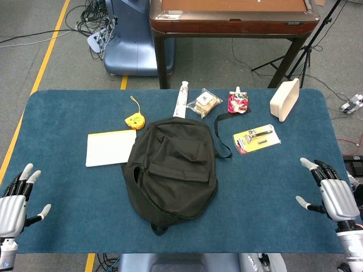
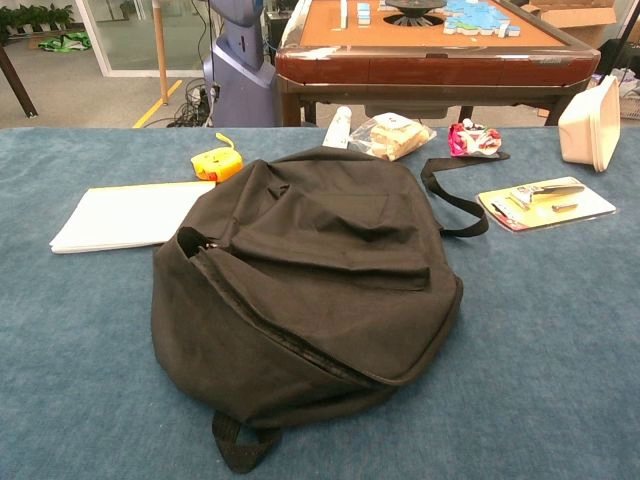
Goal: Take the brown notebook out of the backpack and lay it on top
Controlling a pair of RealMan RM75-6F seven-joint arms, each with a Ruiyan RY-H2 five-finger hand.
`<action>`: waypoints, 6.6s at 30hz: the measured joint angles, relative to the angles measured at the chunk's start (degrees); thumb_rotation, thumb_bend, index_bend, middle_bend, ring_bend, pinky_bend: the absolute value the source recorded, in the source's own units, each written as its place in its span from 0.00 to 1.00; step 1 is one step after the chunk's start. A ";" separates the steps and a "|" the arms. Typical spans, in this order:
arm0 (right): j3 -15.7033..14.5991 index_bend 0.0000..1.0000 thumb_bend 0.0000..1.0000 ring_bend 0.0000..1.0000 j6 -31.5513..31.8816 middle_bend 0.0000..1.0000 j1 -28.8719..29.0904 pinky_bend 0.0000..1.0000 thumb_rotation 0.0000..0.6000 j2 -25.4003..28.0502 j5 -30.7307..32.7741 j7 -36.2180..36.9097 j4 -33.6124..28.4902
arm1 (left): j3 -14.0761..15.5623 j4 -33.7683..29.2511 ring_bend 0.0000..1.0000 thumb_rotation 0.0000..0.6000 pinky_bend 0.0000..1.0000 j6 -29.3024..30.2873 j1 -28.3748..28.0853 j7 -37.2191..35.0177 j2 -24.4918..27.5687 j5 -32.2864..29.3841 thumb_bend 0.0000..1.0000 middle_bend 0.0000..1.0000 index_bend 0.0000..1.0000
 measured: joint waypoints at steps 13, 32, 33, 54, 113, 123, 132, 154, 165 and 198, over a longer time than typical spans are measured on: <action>-0.09 0.13 0.17 0.08 -5.68 0.20 3.77 0.14 1.00 0.45 -4.10 0.95 -2.61 | -0.71 -1.52 0.04 1.00 0.13 -0.02 0.07 1.43 0.20 0.66 0.20 0.01 0.12; 5.07 0.13 0.05 0.08 -34.13 0.17 26.69 0.14 1.00 -10.69 4.74 -10.99 -9.73 | -1.00 -3.54 0.04 1.00 0.13 -1.74 -0.63 2.13 2.18 1.45 0.20 0.01 0.12; 5.39 0.13 0.04 0.08 -34.81 0.16 27.69 0.14 1.00 -12.10 6.11 -12.22 -9.53 | -0.98 -3.66 0.04 1.00 0.13 -1.99 -0.72 2.04 2.29 1.44 0.20 0.01 0.12; 6.72 0.13 0.03 0.07 -31.75 0.16 40.48 0.14 1.00 -36.50 24.84 -31.53 0.96 | -0.54 -2.43 0.04 1.00 0.13 -3.48 -0.97 -1.61 3.40 1.65 0.20 0.01 0.12; 14.84 0.66 0.87 0.12 -27.41 0.32 48.98 0.14 1.00 -38.80 44.10 -32.67 10.20 | -0.52 2.33 0.50 1.00 0.54 -9.87 -26.28 -31.68 -0.86 32.84 0.20 0.54 0.49; 16.63 0.66 0.90 0.12 -25.96 0.31 49.81 0.14 1.00 -37.43 46.42 -31.96 9.46 | 0.28 10.27 0.47 1.00 0.54 -15.88 -33.89 -32.22 -7.65 33.72 0.20 0.52 0.48; 17.40 0.66 0.90 0.12 -27.48 0.31 50.19 0.14 1.00 -35.98 46.87 -29.49 8.74 | 2.28 16.67 0.45 1.00 0.51 -19.61 -38.31 -30.80 -12.18 32.93 0.20 0.49 0.43; 17.54 0.66 0.90 0.12 -27.78 0.30 51.78 0.14 1.00 -35.33 47.79 -27.05 9.44 | 2.35 17.47 0.44 1.00 0.48 -31.72 -45.17 -28.28 -18.61 21.00 0.20 0.46 0.41; 17.41 0.66 0.90 0.12 -28.47 0.30 52.50 0.14 1.00 -35.74 47.65 -26.02 10.48 | 0.33 18.83 0.43 1.00 0.47 -36.24 -47.97 -28.24 -20.93 14.74 0.20 0.45 0.40; 15.92 0.66 0.89 0.12 -26.05 0.30 50.22 0.14 1.00 -34.01 43.29 -23.20 5.40 | 6.28 14.43 0.20 1.00 0.32 -34.59 -44.43 -8.18 -22.71 14.52 0.20 0.17 0.10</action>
